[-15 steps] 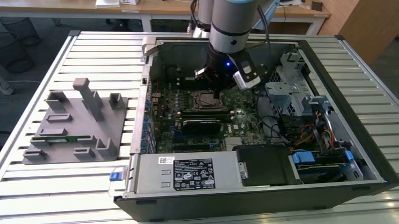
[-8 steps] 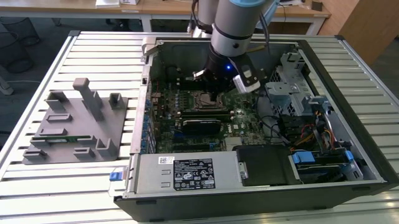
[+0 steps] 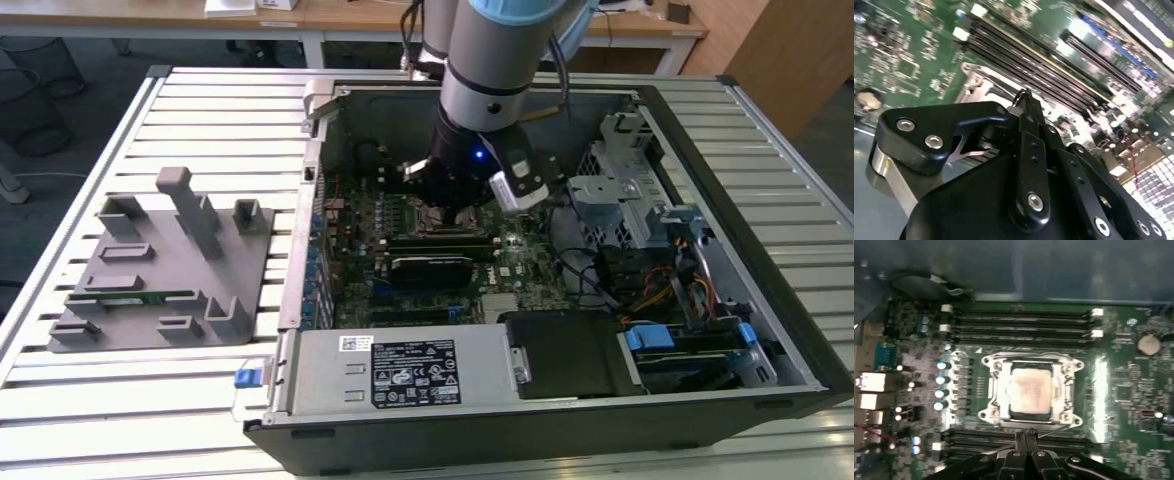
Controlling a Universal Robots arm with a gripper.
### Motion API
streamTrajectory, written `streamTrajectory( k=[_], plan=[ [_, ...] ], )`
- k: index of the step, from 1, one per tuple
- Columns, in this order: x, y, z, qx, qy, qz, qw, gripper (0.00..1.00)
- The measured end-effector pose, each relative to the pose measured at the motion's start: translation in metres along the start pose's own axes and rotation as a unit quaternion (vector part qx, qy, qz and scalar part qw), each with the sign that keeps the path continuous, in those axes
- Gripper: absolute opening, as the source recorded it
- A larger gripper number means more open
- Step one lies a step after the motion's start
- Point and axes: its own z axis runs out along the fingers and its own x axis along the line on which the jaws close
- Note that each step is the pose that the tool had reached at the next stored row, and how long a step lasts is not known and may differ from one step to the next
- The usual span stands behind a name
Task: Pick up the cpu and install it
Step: 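Install the second cpu locking lever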
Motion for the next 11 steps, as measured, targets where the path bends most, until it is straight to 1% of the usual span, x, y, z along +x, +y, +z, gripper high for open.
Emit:
streamTrajectory(
  k=[1, 6, 7, 9, 11],
  plan=[
    [0.0015, -0.0001, 0.0012, -0.0001, -0.0001, 0.000, 1.0000, 0.11],
    [0.0034, -0.0010, 0.0102, -0.0004, 0.0000, 0.000, 1.0000, 0.11],
    [0.0050, -0.0012, 0.0116, -0.0007, 0.0001, 0.000, 1.0000, 0.11],
    [0.0099, -0.0022, 0.0131, -0.0042, 0.0000, 0.000, 1.0000, 0.11],
    [0.0120, -0.0028, 0.0148, -0.0077, -0.0002, -0.001, 1.0000, 0.11]
  ],
)
